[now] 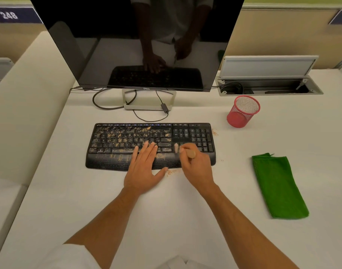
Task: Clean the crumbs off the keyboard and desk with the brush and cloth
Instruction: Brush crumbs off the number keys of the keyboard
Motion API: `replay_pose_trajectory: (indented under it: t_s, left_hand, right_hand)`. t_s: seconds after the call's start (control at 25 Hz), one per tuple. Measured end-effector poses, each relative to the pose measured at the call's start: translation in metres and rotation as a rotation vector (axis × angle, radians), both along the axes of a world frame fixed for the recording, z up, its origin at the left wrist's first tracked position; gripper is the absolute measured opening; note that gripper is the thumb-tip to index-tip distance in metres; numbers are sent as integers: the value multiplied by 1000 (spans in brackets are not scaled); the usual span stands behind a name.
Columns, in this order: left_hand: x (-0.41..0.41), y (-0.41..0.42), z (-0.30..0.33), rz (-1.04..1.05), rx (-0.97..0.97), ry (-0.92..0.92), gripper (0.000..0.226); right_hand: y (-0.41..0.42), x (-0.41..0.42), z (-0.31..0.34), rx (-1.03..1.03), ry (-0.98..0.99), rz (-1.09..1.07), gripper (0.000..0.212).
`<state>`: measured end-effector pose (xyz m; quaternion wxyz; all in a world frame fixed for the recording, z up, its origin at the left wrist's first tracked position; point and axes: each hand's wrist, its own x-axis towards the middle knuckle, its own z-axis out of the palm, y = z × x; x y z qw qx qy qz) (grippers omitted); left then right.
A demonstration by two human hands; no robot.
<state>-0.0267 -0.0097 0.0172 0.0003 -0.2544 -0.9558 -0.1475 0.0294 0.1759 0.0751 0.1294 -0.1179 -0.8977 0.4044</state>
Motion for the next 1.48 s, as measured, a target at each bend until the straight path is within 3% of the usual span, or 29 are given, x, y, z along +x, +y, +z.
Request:
replay_pose_trajectory:
  t_s: [0.24,0.44,0.6,0.72,0.92,1.28,1.36,1.48]
  left_hand:
    - [0,0,0,-2,4,-4,83]
    - [0,-1,1,-4,-1,-2,83]
    - [0,0,1,-4,-3,-7,83]
    - [-1,0,2,-4,-15,-16,83]
    - [-2,0,1,-1,4,-21,83]
    - [-1,1,2,0,12,-8,83]
    - [-1,1,1,0,17,-7,83]
    - [-1,1,2,1,17,-11,82]
  right_hand:
    - [-4,-12,7,9,-207,42,24]
    - [10,-19,17,-144,-149,-122,25]
    - [9,-19,11,-129,-235,-8,27]
    - [18,-24,17,-209,-178,-25,30]
    - [54,-49,35,-39,-90,-61,20]
    - [30,-104,25,200,-273,154,29]
    - [20,-111,26,117,-284,177,29]
    - [24,-114,26,-189,-280,132,30]
